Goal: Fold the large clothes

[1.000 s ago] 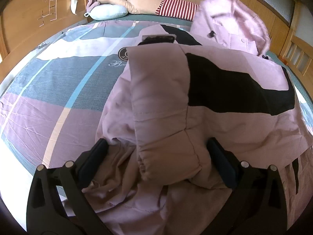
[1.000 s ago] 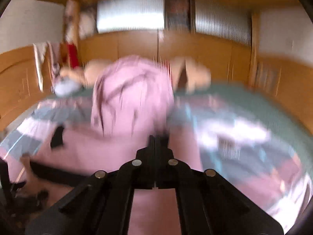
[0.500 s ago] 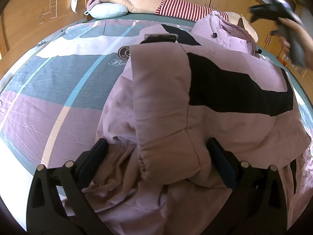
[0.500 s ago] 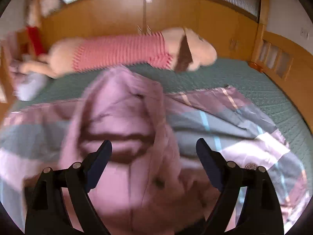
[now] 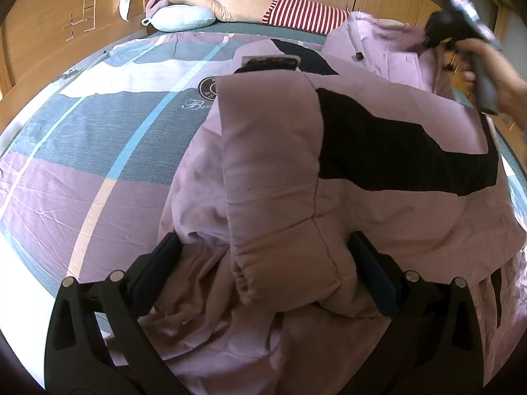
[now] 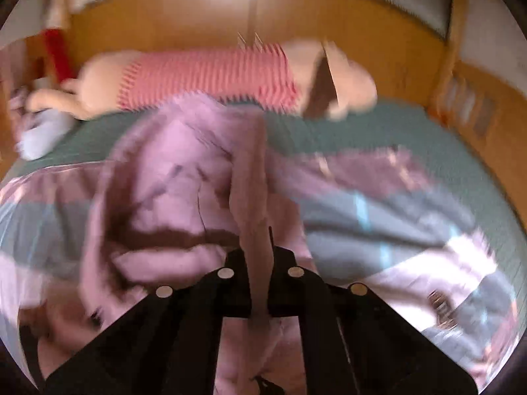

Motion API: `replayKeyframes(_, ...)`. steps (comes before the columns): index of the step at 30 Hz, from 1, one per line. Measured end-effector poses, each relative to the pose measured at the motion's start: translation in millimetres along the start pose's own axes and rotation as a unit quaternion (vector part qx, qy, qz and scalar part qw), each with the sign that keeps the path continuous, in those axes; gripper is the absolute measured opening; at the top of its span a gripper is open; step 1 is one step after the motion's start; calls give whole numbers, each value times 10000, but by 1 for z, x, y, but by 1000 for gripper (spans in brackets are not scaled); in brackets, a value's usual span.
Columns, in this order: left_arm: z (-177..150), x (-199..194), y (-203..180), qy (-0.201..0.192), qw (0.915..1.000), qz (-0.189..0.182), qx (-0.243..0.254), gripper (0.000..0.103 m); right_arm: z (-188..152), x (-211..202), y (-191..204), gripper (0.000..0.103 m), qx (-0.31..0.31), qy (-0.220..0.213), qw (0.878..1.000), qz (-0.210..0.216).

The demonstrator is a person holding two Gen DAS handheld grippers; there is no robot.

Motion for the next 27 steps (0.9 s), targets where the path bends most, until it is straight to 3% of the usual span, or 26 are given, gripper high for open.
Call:
replayKeyframes(3,0,0,-1,9,10000,14,4,101,-19,-66,7,4,-302,-459,9978,384)
replayKeyframes(7,2,1,-2,21,10000,8,-7,101,-76,-127,9,4,-636,-734,9926,725)
replayKeyframes(12,2,1,-2,37,10000,-5,-9,101,-158,-139,-13,4,-322,-291,9941,989)
replayKeyframes(15,2,0,-2,46,10000,-22,-12,101,-179,-138,-20,8,-300,-108,9946,987)
replayKeyframes(17,3,0,-1,63,9999,-79,-57,101,-180,-149,-27,21,-209,-228,9961,821)
replayKeyframes(18,4,-1,0,72,9999,-106,-83,101,-182,-157,-33,47,-195,-253,9976,614)
replayKeyframes(20,5,-1,2,81,9997,-162,-172,101,-185,-174,-42,86,-106,-424,9986,303)
replayKeyframes(23,6,-1,4,105,9995,-201,-214,101,-199,-181,-44,87,407,-75,9968,679)
replayKeyframes(24,6,-1,4,105,9996,-190,-202,101,-209,-185,-37,87,919,195,9877,1248)
replayKeyframes(27,6,-1,4,106,9996,-193,-198,101,-227,-188,-15,87,2273,905,9357,2542)
Point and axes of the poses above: each gripper's, at about its wrist camera, not at the fingertips, and x roughly the way its jaws point, y to its left, z to its top, the point moved 10 cm from there along x, roughly the way its jaws point, and after that the axes turned 1 degree about -x, right-handed, at the moved point
